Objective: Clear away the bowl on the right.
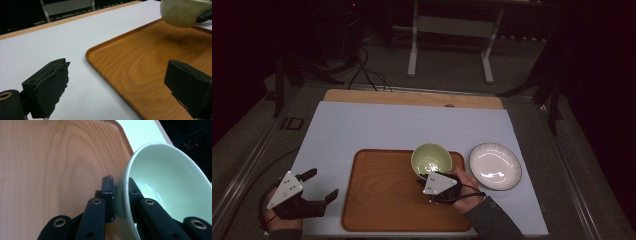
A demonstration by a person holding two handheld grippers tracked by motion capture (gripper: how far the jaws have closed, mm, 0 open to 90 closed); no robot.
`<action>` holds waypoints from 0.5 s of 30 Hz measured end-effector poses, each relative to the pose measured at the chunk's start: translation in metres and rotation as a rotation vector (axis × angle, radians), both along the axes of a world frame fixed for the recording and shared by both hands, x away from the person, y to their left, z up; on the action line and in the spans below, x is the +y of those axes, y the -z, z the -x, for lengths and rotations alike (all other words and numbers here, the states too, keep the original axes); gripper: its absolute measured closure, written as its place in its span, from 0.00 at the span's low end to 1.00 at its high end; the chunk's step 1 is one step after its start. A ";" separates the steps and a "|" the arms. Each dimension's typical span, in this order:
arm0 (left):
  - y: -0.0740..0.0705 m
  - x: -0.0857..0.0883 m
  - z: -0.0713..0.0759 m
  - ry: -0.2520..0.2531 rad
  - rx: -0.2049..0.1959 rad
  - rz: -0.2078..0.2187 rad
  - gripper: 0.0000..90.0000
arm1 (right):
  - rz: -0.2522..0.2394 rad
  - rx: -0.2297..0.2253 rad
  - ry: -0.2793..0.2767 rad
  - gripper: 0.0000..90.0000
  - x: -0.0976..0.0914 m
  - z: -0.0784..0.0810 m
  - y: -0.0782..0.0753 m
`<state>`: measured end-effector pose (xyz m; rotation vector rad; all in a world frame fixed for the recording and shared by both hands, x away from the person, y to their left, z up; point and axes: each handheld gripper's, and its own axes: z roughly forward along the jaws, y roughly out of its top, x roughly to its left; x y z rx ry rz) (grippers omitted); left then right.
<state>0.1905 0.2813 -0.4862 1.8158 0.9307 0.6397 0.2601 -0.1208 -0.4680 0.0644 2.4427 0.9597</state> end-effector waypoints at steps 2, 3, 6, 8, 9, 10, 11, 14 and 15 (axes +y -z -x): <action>0.000 0.000 0.000 0.000 0.000 0.000 0.06 | 0.000 0.001 -0.003 0.90 0.001 0.001 0.001; 0.000 0.000 0.000 -0.001 0.000 0.000 0.06 | 0.000 0.002 -0.004 0.90 0.002 0.001 0.001; 0.000 0.000 0.000 0.001 0.000 -0.002 0.06 | 0.001 0.001 -0.010 0.90 0.003 0.002 0.001; 0.000 0.000 0.000 0.000 -0.001 0.000 0.06 | 0.001 -0.001 -0.014 0.90 0.004 0.002 0.002; 0.000 0.000 0.000 -0.001 -0.001 0.000 0.06 | 0.002 0.002 -0.013 0.90 0.004 0.003 0.002; 0.000 0.000 0.000 -0.001 -0.001 0.001 0.06 | 0.001 0.002 -0.015 0.90 0.005 0.003 0.002; 0.000 0.000 0.000 -0.001 -0.001 -0.001 0.06 | 0.002 0.002 -0.016 0.90 0.005 0.004 0.003; 0.000 0.000 0.000 -0.001 -0.001 -0.001 0.06 | 0.002 0.005 -0.021 0.90 0.006 0.004 0.004; 0.000 0.000 0.000 -0.002 0.000 0.000 0.06 | 0.005 0.006 -0.021 0.90 0.007 0.005 0.005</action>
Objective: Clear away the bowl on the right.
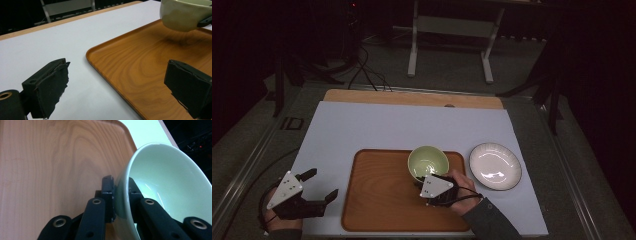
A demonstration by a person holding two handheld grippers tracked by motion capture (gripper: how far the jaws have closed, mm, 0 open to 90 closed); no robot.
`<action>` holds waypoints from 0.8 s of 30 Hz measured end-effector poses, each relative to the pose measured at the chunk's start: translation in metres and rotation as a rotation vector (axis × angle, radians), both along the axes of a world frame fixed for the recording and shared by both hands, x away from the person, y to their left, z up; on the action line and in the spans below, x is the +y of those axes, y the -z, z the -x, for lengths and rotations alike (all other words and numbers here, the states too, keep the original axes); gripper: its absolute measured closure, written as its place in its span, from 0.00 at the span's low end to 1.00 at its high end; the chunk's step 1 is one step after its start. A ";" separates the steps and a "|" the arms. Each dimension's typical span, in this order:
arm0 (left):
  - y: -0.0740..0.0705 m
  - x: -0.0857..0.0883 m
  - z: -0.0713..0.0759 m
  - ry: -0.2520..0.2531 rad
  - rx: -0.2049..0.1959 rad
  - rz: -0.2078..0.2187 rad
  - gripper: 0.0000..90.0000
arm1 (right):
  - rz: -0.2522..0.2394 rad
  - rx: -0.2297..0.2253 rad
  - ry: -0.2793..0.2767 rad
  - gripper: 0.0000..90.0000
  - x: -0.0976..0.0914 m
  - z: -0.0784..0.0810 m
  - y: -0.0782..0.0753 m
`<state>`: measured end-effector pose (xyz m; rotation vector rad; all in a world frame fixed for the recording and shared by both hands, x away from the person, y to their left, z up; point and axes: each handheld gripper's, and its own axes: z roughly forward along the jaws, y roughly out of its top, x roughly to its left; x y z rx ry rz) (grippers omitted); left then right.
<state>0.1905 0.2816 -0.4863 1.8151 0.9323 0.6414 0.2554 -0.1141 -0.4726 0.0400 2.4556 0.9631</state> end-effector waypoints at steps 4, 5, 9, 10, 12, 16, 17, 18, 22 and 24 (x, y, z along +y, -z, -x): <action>0.000 0.000 0.000 0.000 -0.001 -0.001 0.06 | 0.004 0.004 -0.008 0.90 0.002 0.001 0.002; 0.000 0.000 0.000 -0.001 0.000 -0.001 0.06 | 0.002 0.003 -0.012 0.90 0.003 0.001 0.002; 0.000 0.000 0.000 -0.002 -0.001 -0.001 0.06 | 0.006 0.007 -0.018 0.90 0.005 0.003 0.003; 0.000 0.000 0.000 -0.002 -0.001 -0.001 0.06 | 0.004 0.009 -0.019 0.90 0.005 0.003 0.004; 0.000 0.000 0.000 -0.003 0.000 -0.001 0.06 | 0.005 0.008 -0.023 0.90 0.006 0.004 0.005; 0.000 0.000 0.000 -0.001 0.000 -0.001 0.06 | 0.011 0.010 -0.031 0.90 0.008 0.005 0.006; 0.000 0.000 0.000 -0.001 -0.001 -0.001 0.06 | 0.011 0.011 -0.030 0.90 0.008 0.005 0.006; 0.000 0.000 0.000 -0.001 -0.002 -0.001 0.06 | 0.011 0.011 -0.031 0.90 0.009 0.006 0.007; 0.000 0.000 0.000 -0.002 -0.002 0.001 0.06 | 0.013 0.015 -0.037 0.90 0.009 0.007 0.009; 0.000 0.000 0.000 -0.002 -0.003 -0.001 0.06 | 0.017 0.017 -0.040 0.90 0.010 0.008 0.010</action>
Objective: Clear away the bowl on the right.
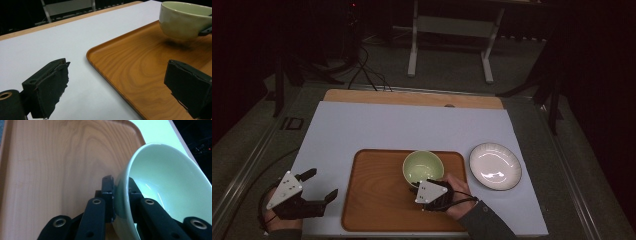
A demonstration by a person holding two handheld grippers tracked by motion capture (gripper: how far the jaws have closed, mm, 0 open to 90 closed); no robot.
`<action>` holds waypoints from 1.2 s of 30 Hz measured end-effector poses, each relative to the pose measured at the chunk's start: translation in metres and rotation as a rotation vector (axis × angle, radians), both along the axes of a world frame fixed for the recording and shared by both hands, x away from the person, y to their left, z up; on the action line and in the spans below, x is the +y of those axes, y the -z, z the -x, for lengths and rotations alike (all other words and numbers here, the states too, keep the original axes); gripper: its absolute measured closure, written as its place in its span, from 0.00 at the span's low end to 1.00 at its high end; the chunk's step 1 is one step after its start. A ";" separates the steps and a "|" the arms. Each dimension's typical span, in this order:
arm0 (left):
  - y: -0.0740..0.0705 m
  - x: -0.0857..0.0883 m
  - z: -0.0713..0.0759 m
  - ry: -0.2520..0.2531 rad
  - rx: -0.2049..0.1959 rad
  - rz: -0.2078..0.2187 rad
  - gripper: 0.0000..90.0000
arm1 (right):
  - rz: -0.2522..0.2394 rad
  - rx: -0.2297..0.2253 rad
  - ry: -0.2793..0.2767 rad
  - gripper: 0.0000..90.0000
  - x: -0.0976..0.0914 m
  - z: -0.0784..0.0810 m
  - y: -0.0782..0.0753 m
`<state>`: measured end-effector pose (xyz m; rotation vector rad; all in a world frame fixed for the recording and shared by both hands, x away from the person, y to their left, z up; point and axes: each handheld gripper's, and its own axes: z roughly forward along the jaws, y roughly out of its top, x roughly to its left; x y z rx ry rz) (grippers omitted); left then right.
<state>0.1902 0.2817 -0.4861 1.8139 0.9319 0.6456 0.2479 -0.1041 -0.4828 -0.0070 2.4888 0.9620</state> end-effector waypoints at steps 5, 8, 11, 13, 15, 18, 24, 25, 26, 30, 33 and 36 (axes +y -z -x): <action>0.000 0.000 0.000 -0.001 0.000 0.001 0.06 | 0.002 0.006 -0.002 0.90 0.002 0.001 0.003; 0.000 0.000 0.000 0.000 -0.002 0.001 0.06 | 0.013 0.003 -0.009 0.90 0.003 0.002 0.005; 0.000 0.000 0.000 0.000 -0.002 0.001 0.06 | 0.020 0.005 -0.007 0.90 0.004 0.002 0.007; 0.000 0.000 0.000 0.000 -0.002 0.001 0.06 | 0.023 0.007 -0.013 0.90 0.005 0.002 0.009; 0.000 0.000 0.000 0.000 -0.002 0.001 0.06 | 0.022 0.010 -0.013 0.90 0.006 0.003 0.010; 0.000 0.000 0.000 -0.001 -0.003 0.001 0.06 | 0.022 0.013 -0.017 0.90 0.007 0.003 0.011; 0.000 0.000 0.001 -0.003 -0.005 0.001 0.06 | 0.027 0.024 -0.023 0.90 0.011 0.005 0.016; 0.000 0.000 0.001 -0.003 -0.004 0.003 0.06 | 0.028 0.025 -0.028 0.90 0.011 0.005 0.017; 0.000 0.001 0.001 -0.003 -0.005 0.003 0.06 | 0.031 0.027 -0.029 0.90 0.012 0.005 0.017; 0.000 0.001 0.001 -0.003 -0.005 0.003 0.06 | 0.033 0.035 -0.037 0.90 0.015 0.007 0.021; -0.001 0.001 0.001 -0.003 -0.005 0.003 0.06 | 0.037 0.039 -0.043 0.90 0.017 0.008 0.023; 0.000 0.001 0.001 -0.003 -0.005 0.003 0.06 | 0.039 0.037 -0.046 0.90 0.018 0.008 0.023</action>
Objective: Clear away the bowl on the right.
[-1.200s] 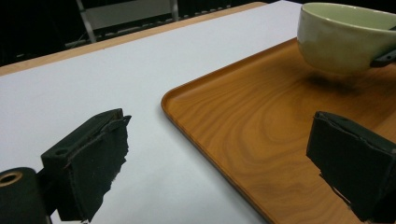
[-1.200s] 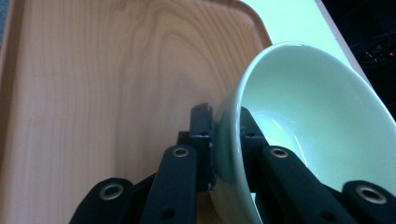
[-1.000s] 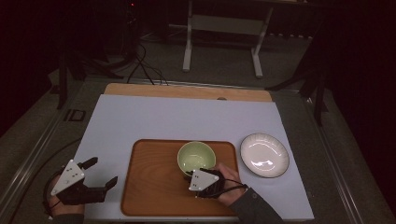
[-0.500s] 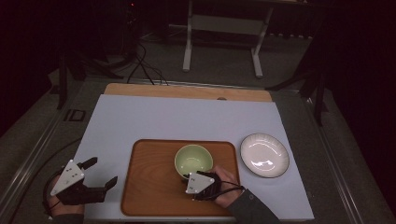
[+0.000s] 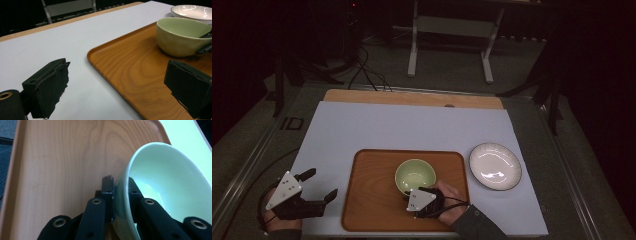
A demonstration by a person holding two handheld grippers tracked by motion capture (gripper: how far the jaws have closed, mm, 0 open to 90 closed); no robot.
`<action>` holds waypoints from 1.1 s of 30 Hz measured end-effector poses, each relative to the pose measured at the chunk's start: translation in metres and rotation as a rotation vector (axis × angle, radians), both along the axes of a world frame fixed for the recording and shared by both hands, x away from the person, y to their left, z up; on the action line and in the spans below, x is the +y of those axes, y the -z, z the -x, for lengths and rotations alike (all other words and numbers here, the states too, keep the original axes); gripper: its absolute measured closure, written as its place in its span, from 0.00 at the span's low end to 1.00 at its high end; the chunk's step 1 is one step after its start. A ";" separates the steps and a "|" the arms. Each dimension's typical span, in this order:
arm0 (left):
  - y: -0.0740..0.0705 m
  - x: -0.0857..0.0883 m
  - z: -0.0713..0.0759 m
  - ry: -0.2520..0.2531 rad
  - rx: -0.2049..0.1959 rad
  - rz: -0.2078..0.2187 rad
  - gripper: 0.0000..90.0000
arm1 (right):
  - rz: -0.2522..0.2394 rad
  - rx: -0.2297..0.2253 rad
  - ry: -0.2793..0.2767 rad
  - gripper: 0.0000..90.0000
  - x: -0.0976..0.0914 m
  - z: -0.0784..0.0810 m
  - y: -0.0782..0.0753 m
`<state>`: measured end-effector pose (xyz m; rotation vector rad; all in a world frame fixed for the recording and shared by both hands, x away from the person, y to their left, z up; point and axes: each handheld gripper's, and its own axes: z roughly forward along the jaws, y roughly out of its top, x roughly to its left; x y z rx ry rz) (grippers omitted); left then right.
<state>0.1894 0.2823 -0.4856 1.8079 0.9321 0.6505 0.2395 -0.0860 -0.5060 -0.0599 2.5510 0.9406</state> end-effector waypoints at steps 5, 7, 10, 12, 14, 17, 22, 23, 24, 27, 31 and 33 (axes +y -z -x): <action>0.000 0.000 0.000 -0.001 0.000 0.000 0.06 | 0.004 0.007 -0.009 0.90 0.001 0.002 0.001; 0.000 0.000 0.000 0.000 0.001 0.000 0.06 | 0.007 0.009 -0.013 0.90 0.002 0.003 0.001; 0.000 0.000 0.000 -0.001 0.001 0.000 0.06 | 0.009 0.015 -0.016 0.90 0.003 0.004 0.002; 0.000 0.000 0.000 -0.001 0.001 0.001 0.06 | 0.007 0.022 -0.018 0.90 0.003 0.004 0.002; 0.000 0.000 0.000 0.000 0.001 0.001 0.06 | 0.006 0.028 -0.017 0.90 0.003 0.003 0.002; 0.000 0.000 0.000 -0.002 0.002 0.001 0.06 | -0.014 0.046 -0.019 0.86 0.001 0.002 0.000; 0.000 0.000 0.000 -0.002 0.002 0.000 0.06 | -0.047 0.077 -0.019 0.69 -0.001 0.000 -0.006; 0.000 0.000 0.000 -0.002 0.002 -0.001 0.06 | -0.054 0.079 -0.018 0.65 -0.001 0.000 -0.006; 0.000 0.000 0.000 -0.002 0.002 -0.001 0.06 | -0.059 0.085 -0.020 0.61 -0.002 0.001 -0.006; 0.000 0.000 -0.001 -0.002 0.003 0.000 0.06 | -0.063 0.085 -0.015 0.53 -0.002 0.001 -0.006; 0.000 0.000 -0.001 -0.003 0.003 -0.001 0.06 | -0.074 0.100 0.003 0.47 -0.003 -0.002 -0.006; 0.001 0.000 -0.001 -0.003 0.003 0.000 0.06 | -0.085 0.111 0.007 0.45 -0.005 -0.003 -0.008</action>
